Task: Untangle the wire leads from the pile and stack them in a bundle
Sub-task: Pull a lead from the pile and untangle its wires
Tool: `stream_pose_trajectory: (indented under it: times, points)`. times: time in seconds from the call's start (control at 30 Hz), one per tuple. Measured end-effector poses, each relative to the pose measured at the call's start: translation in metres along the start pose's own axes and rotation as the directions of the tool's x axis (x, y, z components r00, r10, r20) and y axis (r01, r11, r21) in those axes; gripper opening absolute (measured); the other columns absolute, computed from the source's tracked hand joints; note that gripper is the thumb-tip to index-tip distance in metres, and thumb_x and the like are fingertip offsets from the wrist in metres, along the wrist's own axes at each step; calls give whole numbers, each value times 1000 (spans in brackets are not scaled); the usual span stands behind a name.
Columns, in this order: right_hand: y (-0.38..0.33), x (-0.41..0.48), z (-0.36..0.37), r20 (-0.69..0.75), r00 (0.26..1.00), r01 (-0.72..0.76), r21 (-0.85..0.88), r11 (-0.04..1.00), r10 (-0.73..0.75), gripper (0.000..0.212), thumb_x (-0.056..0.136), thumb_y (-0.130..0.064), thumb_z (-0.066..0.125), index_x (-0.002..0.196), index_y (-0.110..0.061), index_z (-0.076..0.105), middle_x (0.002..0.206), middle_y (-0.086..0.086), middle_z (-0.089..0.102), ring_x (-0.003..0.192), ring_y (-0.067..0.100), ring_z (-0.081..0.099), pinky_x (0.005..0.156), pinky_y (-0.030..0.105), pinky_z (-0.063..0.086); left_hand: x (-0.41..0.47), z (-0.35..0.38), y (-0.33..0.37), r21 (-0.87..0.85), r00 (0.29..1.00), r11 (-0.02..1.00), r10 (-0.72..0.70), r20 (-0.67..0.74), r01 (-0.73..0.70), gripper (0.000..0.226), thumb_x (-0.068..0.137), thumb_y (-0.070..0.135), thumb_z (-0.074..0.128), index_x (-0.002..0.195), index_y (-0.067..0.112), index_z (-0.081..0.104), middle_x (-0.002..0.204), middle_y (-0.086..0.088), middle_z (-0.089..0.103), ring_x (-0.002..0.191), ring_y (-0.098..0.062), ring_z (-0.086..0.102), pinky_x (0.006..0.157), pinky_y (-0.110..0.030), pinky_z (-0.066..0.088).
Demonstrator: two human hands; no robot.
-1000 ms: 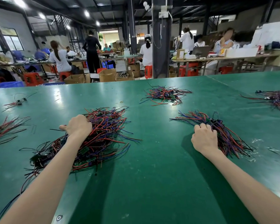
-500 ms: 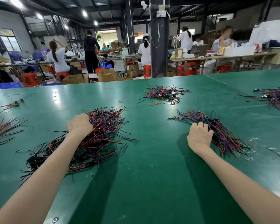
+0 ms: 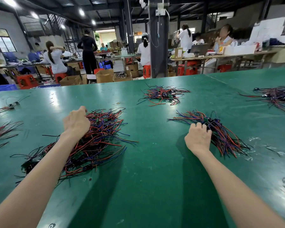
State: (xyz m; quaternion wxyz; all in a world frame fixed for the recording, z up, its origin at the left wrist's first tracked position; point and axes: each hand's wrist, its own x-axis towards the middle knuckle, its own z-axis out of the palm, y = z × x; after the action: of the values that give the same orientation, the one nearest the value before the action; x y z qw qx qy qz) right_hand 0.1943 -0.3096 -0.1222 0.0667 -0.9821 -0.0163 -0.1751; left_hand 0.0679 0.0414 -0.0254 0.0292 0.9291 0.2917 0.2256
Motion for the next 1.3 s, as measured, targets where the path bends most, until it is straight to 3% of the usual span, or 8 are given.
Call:
stream_pose_trajectory:
  times: [0.2,0.4,0.57,0.77,0.87,1.0,1.17,1.3]
  points:
    - [1,0,0,4,1000,-2,7,1000,2,33,86,-12,45,118,-8,52,123,11,52,116,29,44,95,41,35,-5,-2,4,118,998,992,46,49,-52,14,88,2,47,85,0,61,102,-23,58,84,-38,57,80,-41,47]
    - [1,0,0,4,1000,4,9,1000,-4,32,86,-13,46,117,-7,52,122,11,52,115,29,44,93,41,35,3,-10,16,195,999,980,34,-31,-28,17,89,7,46,87,5,63,94,-20,65,90,-35,57,86,-38,38]
    - [2,0,0,0,1000,3,5,1000,-3,32,86,-15,47,117,-7,53,122,12,53,114,29,45,93,40,35,9,-12,21,-217,942,976,46,333,29,36,99,9,34,107,0,68,120,-22,61,108,-35,57,96,-38,45]
    - [0,2,0,-3,1000,6,14,1000,-6,31,86,-14,46,116,-7,53,121,11,53,114,29,45,93,41,35,-10,-27,42,-813,947,576,207,244,83,42,104,21,31,86,15,68,119,0,51,117,-18,46,105,-40,35]
    - [2,1,0,-10,1000,13,10,1000,-13,31,85,-13,45,114,-7,53,120,12,53,113,29,45,92,41,35,-20,-43,56,-941,944,325,269,189,96,41,103,18,31,83,13,66,131,10,48,117,-15,50,98,-37,40]
    - [0,-1,-1,-8,1000,23,0,1000,-23,30,86,-13,44,114,-8,52,121,11,52,113,29,45,92,41,36,-45,-38,74,-986,926,97,339,163,138,37,102,14,32,87,9,65,118,14,63,113,-11,57,97,-36,44]
    - [-1,-4,-4,-11,999,32,-40,999,-32,29,87,-13,46,116,-9,51,122,11,52,114,29,46,93,42,37,-83,8,91,-984,936,27,302,178,178,33,102,12,31,108,5,63,103,10,71,107,-13,61,98,-36,46]
    - [-6,-2,-4,-14,1000,22,-69,997,-23,30,88,-11,44,117,-9,50,123,11,52,115,29,45,92,41,38,-104,37,101,-982,942,91,283,183,163,33,102,13,34,121,3,60,106,-1,68,105,-15,62,92,-29,47]
